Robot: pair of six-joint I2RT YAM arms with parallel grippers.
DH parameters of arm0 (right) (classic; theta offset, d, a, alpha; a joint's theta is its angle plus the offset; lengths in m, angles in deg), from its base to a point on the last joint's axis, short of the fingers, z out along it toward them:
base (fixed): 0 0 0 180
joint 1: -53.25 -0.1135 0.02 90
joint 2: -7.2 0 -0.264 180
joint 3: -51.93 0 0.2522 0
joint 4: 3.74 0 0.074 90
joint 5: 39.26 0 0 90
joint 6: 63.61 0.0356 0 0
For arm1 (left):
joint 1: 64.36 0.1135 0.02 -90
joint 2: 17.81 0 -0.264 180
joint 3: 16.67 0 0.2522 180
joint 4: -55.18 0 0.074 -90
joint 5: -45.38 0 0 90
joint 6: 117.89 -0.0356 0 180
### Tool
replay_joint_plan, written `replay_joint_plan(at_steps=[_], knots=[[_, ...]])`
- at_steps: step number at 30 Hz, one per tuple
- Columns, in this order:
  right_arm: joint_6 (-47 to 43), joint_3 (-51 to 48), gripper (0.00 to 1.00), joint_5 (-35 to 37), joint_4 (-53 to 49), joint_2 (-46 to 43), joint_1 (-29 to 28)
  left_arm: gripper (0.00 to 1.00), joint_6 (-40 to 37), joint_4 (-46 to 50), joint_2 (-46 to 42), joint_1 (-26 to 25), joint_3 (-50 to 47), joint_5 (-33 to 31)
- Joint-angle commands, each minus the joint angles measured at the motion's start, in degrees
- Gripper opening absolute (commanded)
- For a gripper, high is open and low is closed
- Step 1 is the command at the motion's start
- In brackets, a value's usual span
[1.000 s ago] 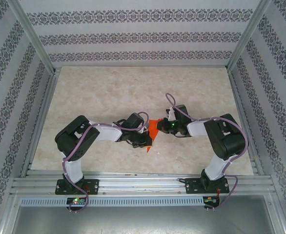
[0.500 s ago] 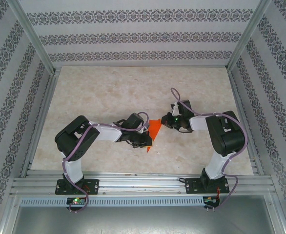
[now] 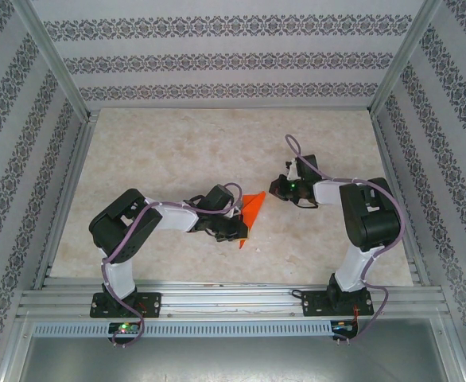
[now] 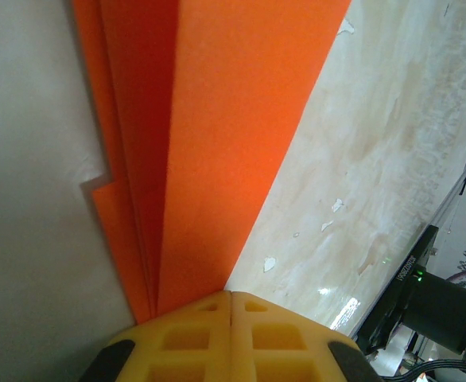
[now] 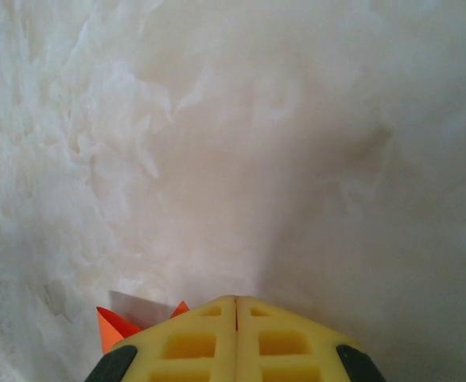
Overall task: Fold a paper plane with a square sheet of paper (fold left side to right side)
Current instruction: Fold the wing for the fifth time at the center of the table.
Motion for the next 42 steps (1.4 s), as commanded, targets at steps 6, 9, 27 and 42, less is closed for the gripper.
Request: replay_joint_plan(at_steps=[6,9,27,42], knots=[[-1.24,-1.24,0.00,-0.48,-3.41,-7.73,0.55,0.00,-0.07,6.13,0.43,-0.96,-2.78,-3.76],[-0.25,-3.89,0.00,-1.73,-3.32,-12.09,0.55,0.00,-0.20,6.76,-0.13,-1.01,-2.73,-4.38],[8.21,-17.53,0.18,-7.03,-3.58,-34.69,0.20,0.00,-0.16,7.61,-1.76,-1.00,-3.35,-6.09],[12.51,-13.82,0.01,-1.00,3.15,-24.03,-15.03,0.00,-0.33,8.00,-1.65,-1.09,-2.88,-6.27]])
